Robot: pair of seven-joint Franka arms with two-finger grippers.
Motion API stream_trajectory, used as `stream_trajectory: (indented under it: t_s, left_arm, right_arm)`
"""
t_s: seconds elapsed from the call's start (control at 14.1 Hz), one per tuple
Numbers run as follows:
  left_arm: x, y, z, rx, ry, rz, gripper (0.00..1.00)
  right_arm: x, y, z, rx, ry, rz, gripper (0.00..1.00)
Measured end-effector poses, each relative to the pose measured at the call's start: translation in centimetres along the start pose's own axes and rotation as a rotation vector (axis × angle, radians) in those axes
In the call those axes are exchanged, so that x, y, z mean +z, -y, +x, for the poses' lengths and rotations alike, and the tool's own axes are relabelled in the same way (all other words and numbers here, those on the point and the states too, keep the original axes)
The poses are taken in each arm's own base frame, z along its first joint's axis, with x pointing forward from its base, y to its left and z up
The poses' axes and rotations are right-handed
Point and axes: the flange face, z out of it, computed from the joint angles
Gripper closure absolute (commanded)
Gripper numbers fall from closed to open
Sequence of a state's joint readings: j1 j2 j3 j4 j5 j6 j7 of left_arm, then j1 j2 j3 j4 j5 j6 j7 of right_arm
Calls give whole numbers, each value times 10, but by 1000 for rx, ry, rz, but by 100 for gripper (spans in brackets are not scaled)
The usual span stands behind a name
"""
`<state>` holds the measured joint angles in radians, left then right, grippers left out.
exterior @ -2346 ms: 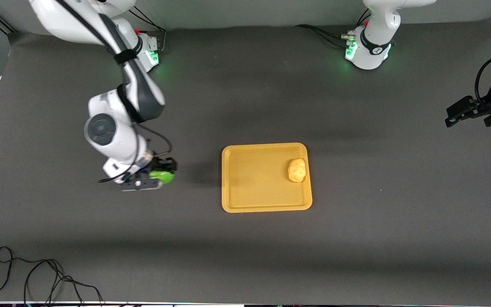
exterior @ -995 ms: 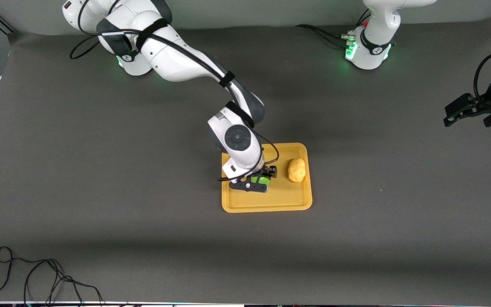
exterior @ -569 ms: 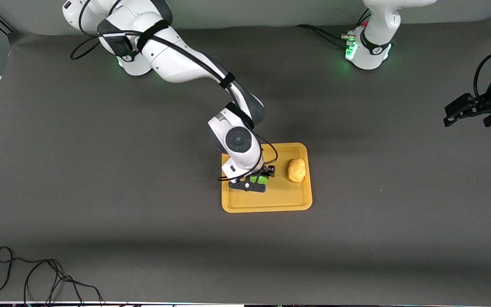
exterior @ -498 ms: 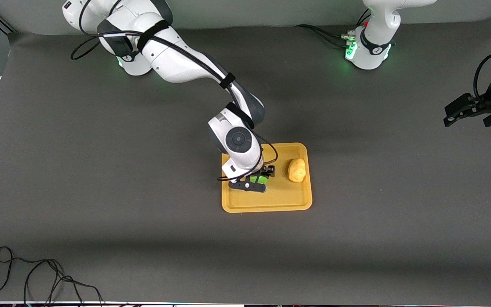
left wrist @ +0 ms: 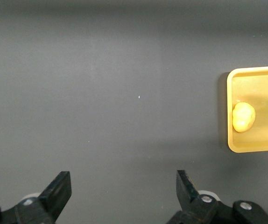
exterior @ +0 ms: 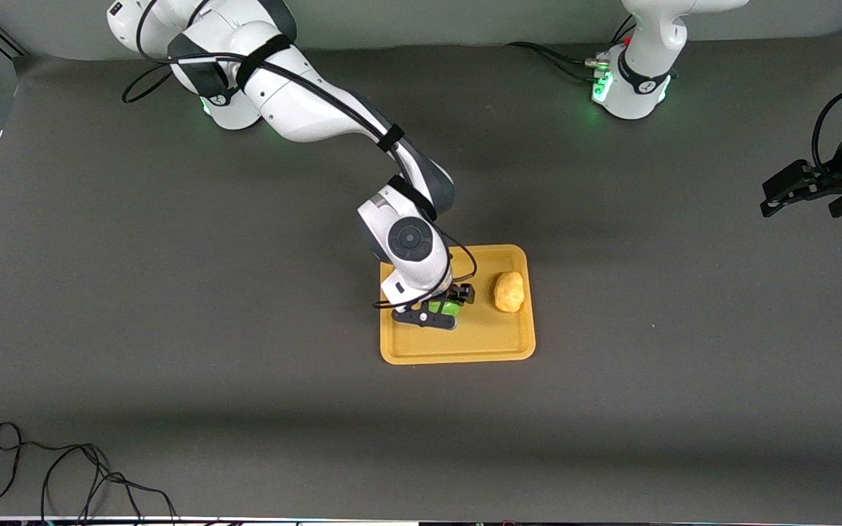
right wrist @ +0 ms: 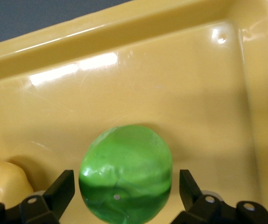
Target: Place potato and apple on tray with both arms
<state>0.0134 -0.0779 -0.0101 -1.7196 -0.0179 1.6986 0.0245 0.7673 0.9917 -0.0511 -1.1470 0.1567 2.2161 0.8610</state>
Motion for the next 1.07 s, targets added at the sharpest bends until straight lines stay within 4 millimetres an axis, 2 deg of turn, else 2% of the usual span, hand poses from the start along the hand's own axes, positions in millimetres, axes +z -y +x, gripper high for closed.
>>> stream_trajectory:
  t_s: [0.14,0.28,0.43,0.57,0.64,0.78,0.92,1.07]
  left_arm:
    - [0,0,0,0,0,0,0]
    - [0,0,0,0,0,0,0]
    - [0,0,0,0,0,0,0]
    - [0,0,0,0,0,0,0]
    - [0,0,0,1,0,0,0]
    - [0,-1,0,1,0,-1,0]
    - [0,-1,0,1,0,-1,0]
    - [0,-1,0,2,0,-1,0]
  right_arm:
    - [-5,1,2,1,-7,5,0]
    - [-25,2,9,3,-19,12,0]
    - [-70,0,20,-12,-34,16,0]
    - [-130,-19,42,-16,-47,20,0]
    - [-160,-36,55,-19,-56,29,0]
    - [-214,-84,81,-18,-68,41,0]
    - [-256,-141,97,-13,-69,42,0]
    - [-288,-196,103,-4,-21,11,0]
